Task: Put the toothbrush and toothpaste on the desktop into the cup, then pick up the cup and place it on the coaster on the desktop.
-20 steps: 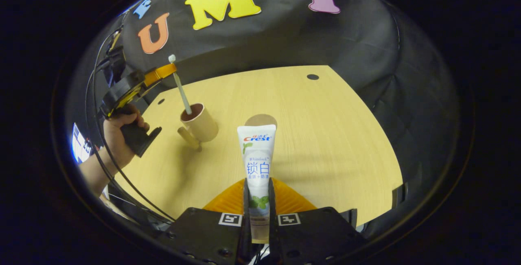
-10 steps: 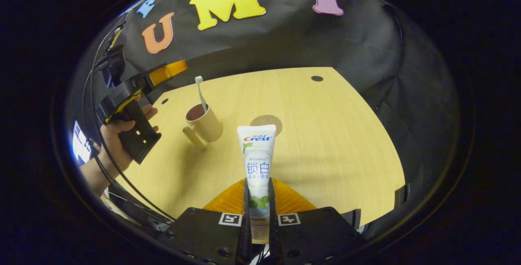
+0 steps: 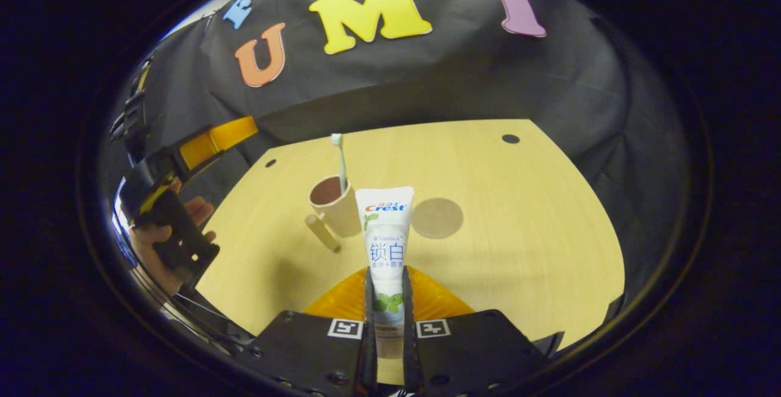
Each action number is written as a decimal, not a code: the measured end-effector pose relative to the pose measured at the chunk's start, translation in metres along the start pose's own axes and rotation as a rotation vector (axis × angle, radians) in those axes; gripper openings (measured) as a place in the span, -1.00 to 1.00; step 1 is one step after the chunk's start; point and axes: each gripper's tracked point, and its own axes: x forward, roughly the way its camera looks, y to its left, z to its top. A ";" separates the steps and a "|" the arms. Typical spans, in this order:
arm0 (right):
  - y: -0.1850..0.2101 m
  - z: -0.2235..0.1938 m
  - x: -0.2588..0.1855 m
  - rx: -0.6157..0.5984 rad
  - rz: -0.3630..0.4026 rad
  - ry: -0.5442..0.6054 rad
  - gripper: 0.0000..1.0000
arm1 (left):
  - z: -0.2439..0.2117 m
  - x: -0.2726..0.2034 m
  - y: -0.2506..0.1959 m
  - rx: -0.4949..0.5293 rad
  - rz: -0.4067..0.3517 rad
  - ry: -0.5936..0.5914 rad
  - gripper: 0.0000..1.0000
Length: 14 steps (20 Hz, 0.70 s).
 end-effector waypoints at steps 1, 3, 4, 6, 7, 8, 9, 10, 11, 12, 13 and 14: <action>0.013 0.010 0.007 -0.021 0.026 -0.023 -0.66 | -0.002 -0.009 0.009 0.003 0.020 0.010 0.93; 0.040 0.034 0.019 -0.067 0.082 -0.079 -0.66 | -0.005 -0.024 0.025 0.000 0.047 0.027 0.93; 0.053 0.046 0.027 -0.092 0.108 -0.109 -0.65 | -0.007 -0.032 0.031 -0.006 0.059 0.036 0.94; 0.077 0.064 0.042 -0.132 0.153 -0.159 -0.66 | -0.017 -0.048 0.037 -0.028 0.078 0.072 0.93; 0.088 0.073 0.050 -0.147 0.173 -0.186 -0.66 | -0.020 -0.057 0.038 -0.045 0.085 0.095 0.92; 0.097 0.082 0.059 -0.165 0.186 -0.215 -0.66 | -0.021 -0.067 0.037 -0.053 0.095 0.104 0.94; 0.106 0.091 0.065 -0.183 0.197 -0.248 -0.66 | -0.020 -0.074 0.039 -0.051 0.106 0.105 0.94; 0.113 0.101 0.073 -0.203 0.209 -0.281 -0.66 | -0.018 -0.080 0.040 -0.048 0.116 0.105 0.94; 0.120 0.109 0.082 -0.225 0.216 -0.309 -0.66 | -0.016 -0.084 0.044 -0.045 0.125 0.103 0.93; 0.126 0.113 0.090 -0.248 0.222 -0.330 -0.66 | -0.016 -0.086 0.045 -0.049 0.131 0.105 0.92; 0.130 0.117 0.099 -0.274 0.227 -0.349 -0.66 | -0.018 -0.089 0.046 -0.057 0.132 0.111 0.93; 0.131 0.122 0.109 -0.288 0.222 -0.372 -0.67 | -0.019 -0.091 0.049 -0.061 0.137 0.121 0.93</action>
